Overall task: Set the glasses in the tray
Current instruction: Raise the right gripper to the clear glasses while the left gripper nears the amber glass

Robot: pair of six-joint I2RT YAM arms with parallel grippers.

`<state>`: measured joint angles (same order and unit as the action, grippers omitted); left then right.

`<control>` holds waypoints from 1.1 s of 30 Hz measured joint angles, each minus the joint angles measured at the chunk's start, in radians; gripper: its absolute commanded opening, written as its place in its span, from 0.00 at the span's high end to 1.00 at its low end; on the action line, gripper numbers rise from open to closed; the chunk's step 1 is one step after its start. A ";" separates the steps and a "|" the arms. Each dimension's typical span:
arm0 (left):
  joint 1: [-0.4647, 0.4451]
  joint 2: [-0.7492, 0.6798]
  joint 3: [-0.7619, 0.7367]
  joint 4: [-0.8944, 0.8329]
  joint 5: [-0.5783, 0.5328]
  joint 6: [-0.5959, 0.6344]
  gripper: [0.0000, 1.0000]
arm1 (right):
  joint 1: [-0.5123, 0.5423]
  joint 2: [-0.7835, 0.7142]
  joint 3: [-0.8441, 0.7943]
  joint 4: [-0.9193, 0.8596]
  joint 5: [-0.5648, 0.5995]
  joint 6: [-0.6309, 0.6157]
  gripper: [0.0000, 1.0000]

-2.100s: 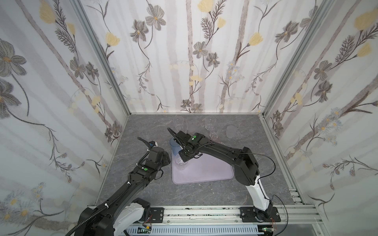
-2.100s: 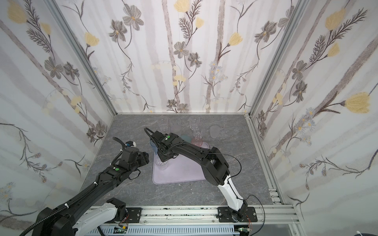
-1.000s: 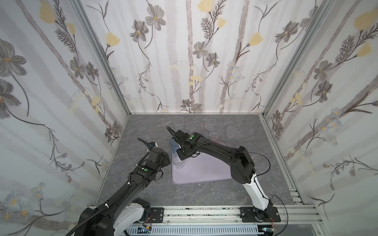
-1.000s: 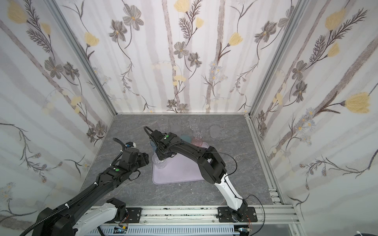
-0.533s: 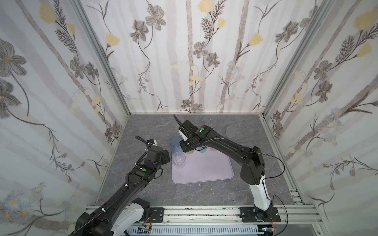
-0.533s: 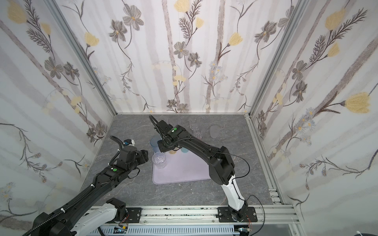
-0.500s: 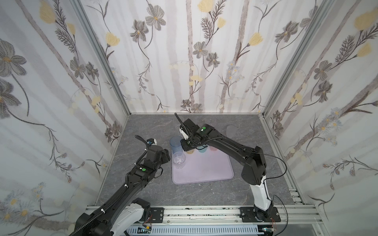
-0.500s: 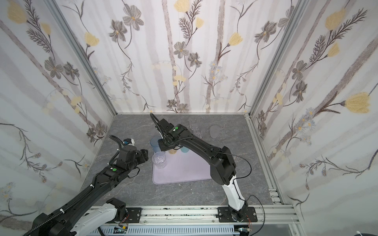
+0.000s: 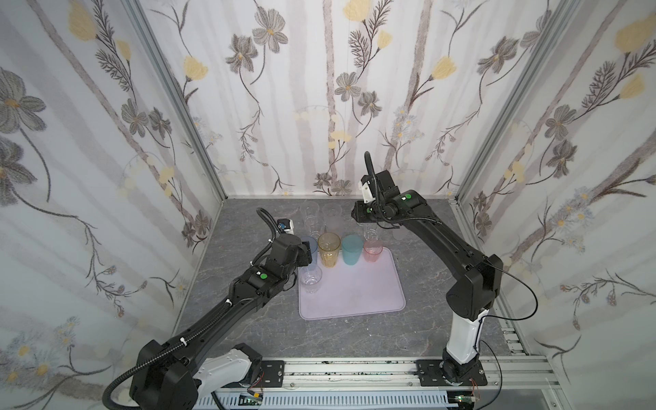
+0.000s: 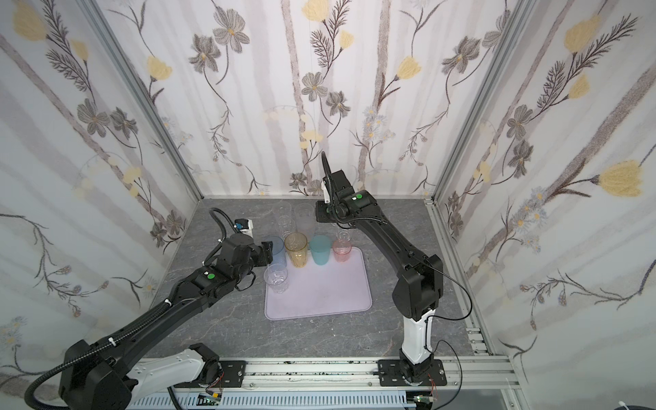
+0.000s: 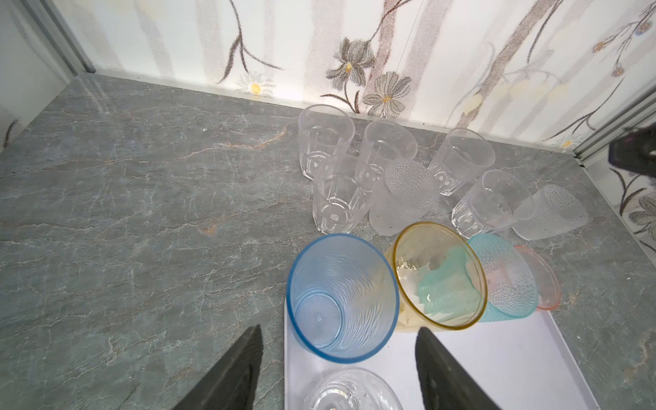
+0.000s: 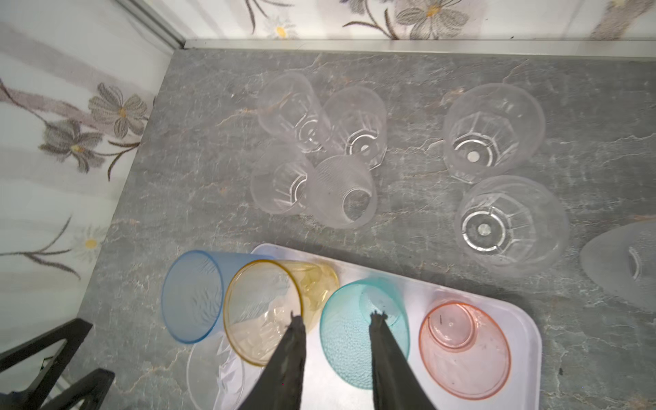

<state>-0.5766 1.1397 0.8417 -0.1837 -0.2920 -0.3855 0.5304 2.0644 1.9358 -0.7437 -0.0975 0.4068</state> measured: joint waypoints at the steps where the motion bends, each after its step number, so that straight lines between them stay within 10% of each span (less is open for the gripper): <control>1: -0.007 0.012 0.003 0.006 -0.004 0.014 0.28 | -0.017 0.003 -0.002 0.007 0.003 0.004 0.67; 33: -0.127 0.150 0.005 0.164 0.039 0.096 0.19 | -0.240 0.480 0.275 0.130 0.044 0.074 0.59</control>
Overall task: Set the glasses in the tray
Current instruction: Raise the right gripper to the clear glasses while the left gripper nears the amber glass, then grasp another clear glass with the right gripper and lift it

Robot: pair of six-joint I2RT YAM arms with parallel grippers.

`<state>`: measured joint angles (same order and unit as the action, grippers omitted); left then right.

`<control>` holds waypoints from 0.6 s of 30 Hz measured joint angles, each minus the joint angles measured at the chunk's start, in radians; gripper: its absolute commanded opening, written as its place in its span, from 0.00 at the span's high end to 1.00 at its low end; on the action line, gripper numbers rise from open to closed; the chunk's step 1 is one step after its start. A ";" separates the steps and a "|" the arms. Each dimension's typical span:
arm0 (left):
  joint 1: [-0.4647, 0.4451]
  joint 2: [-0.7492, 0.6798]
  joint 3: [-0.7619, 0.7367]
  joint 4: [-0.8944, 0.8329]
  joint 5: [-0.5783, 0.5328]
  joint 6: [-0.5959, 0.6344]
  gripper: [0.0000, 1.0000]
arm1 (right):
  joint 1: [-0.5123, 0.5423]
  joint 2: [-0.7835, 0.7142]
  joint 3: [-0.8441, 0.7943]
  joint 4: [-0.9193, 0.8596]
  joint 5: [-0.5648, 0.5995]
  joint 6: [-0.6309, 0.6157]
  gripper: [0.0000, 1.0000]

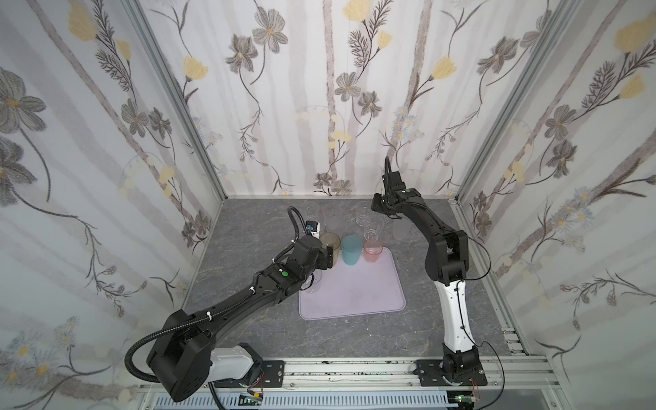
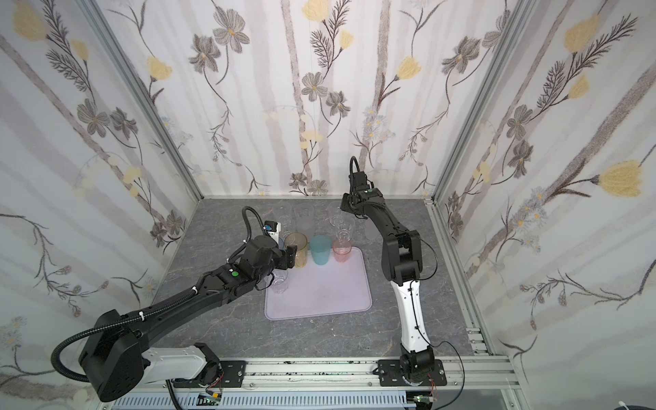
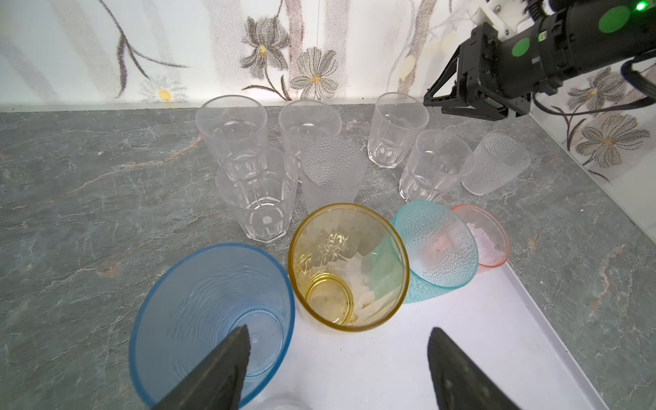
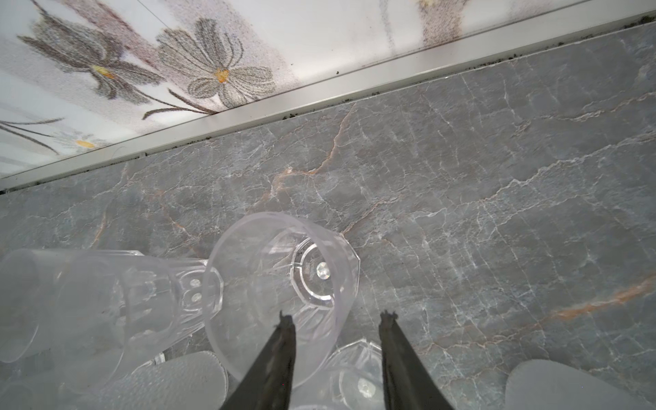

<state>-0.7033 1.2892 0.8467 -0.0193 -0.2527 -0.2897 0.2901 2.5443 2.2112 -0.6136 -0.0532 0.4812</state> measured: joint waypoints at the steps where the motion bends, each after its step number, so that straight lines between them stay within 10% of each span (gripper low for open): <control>1: -0.001 0.000 -0.001 0.000 0.000 0.002 0.19 | 0.000 0.007 0.005 0.003 0.000 0.001 0.59; 18: -0.002 0.001 -0.008 0.011 0.004 0.014 0.19 | -0.022 0.077 0.015 0.072 -0.026 0.041 0.81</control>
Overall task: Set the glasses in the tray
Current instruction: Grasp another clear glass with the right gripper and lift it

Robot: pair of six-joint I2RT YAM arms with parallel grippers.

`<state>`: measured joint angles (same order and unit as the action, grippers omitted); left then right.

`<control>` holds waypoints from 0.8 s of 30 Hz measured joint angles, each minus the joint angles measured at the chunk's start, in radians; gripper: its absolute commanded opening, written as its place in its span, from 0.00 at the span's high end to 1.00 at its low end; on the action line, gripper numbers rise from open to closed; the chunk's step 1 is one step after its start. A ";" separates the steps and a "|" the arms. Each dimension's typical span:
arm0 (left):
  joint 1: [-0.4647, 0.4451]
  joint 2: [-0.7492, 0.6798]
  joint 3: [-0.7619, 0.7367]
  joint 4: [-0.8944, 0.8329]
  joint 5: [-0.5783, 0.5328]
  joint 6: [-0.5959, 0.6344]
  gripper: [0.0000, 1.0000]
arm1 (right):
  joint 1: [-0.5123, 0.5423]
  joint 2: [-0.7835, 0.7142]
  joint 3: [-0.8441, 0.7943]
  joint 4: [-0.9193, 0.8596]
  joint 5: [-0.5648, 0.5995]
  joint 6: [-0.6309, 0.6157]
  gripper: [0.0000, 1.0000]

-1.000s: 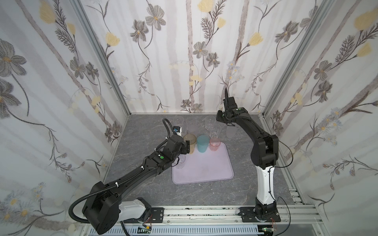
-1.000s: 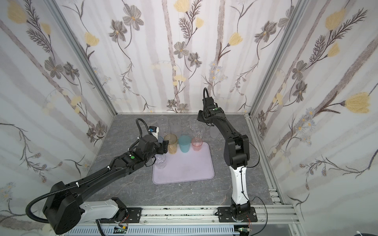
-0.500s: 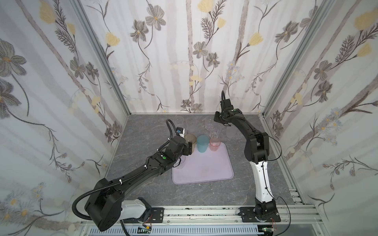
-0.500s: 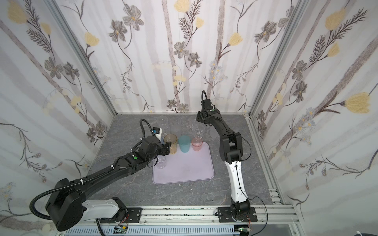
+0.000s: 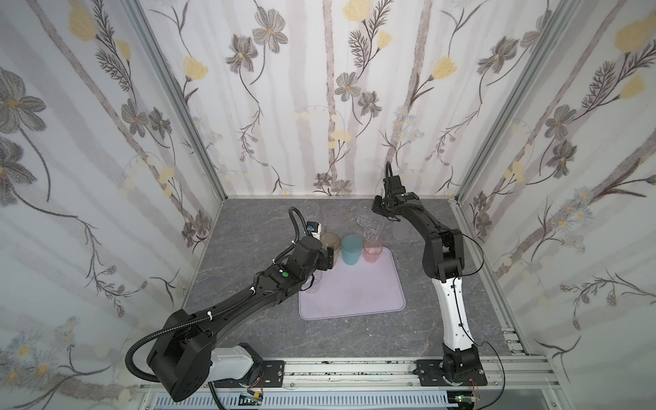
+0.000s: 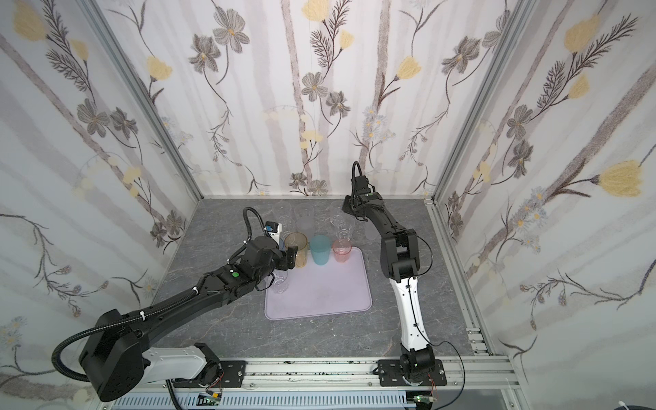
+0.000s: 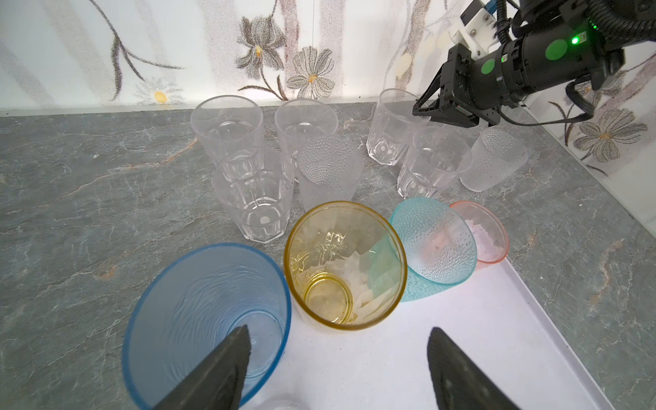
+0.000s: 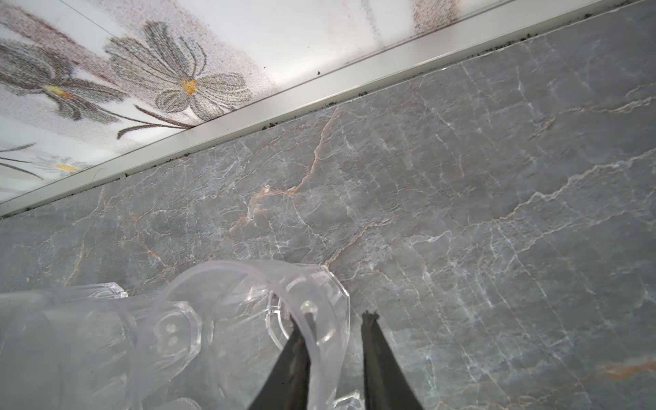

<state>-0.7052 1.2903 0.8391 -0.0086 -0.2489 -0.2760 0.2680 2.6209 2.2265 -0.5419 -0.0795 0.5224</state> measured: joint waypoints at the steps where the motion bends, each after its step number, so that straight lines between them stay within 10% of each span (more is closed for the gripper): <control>1: 0.000 0.000 0.000 0.001 0.002 0.000 0.19 | 0.000 0.000 0.000 0.000 0.000 0.000 0.83; 24: -0.001 0.000 0.000 0.004 0.014 0.004 0.19 | -0.008 -0.061 0.000 -0.005 -0.003 0.002 0.97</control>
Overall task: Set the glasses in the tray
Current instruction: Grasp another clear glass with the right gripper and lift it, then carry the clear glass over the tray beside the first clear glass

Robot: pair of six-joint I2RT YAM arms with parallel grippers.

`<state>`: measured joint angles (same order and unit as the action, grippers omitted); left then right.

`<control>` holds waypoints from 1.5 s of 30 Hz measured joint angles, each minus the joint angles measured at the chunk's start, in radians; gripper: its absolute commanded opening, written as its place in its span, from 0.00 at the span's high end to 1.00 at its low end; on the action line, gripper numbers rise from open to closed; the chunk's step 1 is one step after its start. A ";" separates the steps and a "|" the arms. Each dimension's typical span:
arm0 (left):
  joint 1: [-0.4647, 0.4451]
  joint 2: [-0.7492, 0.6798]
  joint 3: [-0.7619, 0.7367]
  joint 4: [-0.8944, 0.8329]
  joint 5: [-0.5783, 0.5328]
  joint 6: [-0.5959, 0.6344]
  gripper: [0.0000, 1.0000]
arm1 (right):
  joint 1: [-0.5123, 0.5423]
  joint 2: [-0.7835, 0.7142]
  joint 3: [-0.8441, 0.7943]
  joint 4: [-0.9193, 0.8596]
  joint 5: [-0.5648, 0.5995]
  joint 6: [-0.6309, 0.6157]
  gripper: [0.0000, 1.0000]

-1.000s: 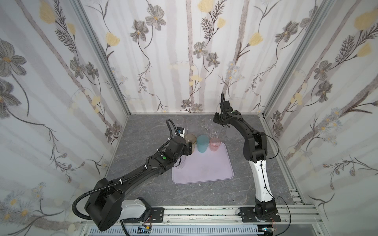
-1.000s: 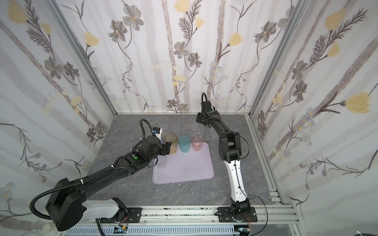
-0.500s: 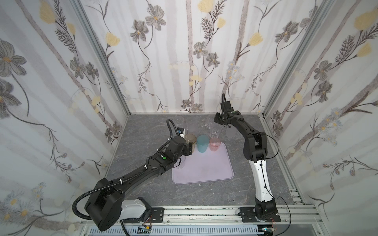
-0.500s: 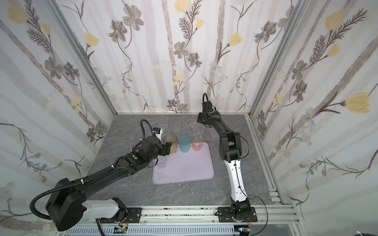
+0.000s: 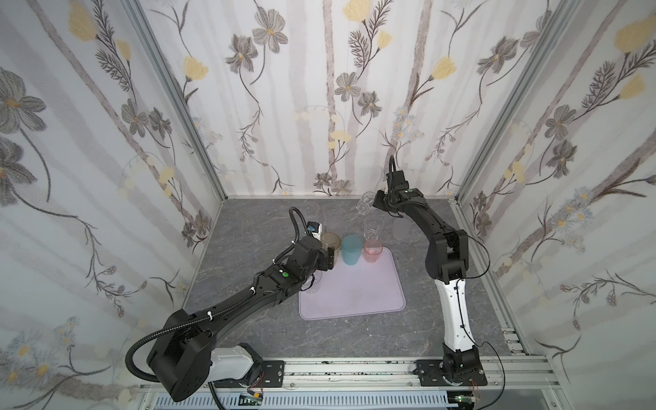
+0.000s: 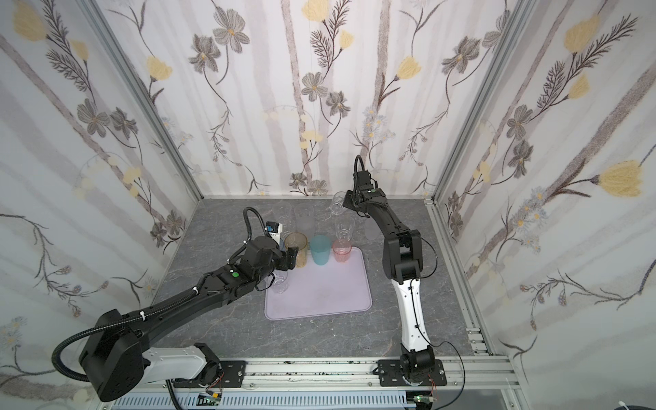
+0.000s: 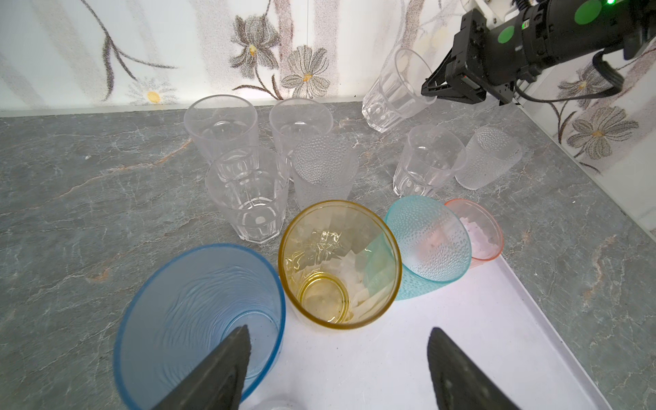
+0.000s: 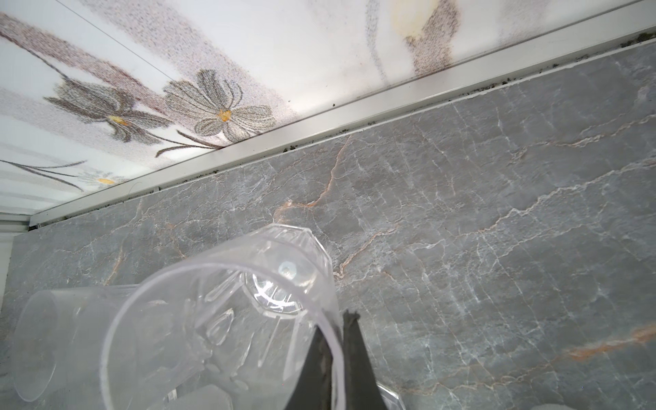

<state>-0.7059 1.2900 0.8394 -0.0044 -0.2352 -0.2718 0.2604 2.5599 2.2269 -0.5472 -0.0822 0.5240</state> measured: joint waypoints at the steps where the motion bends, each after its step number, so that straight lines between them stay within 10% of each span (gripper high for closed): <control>1: 0.000 -0.001 0.000 0.000 0.000 0.000 0.19 | 0.000 -0.005 0.000 -0.003 -0.005 0.002 0.97; 10: 0.000 -0.023 -0.006 0.001 -0.034 0.003 0.19 | 0.009 -0.131 -0.029 -0.023 -0.061 0.013 0.98; 45: 0.012 -0.206 -0.086 -0.067 -0.118 -0.095 0.19 | 0.274 -0.849 -0.987 0.142 -0.313 0.069 1.00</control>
<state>-0.6937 1.0836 0.7532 -0.0711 -0.3534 -0.3672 0.5339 1.7111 1.2396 -0.4053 -0.3954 0.5926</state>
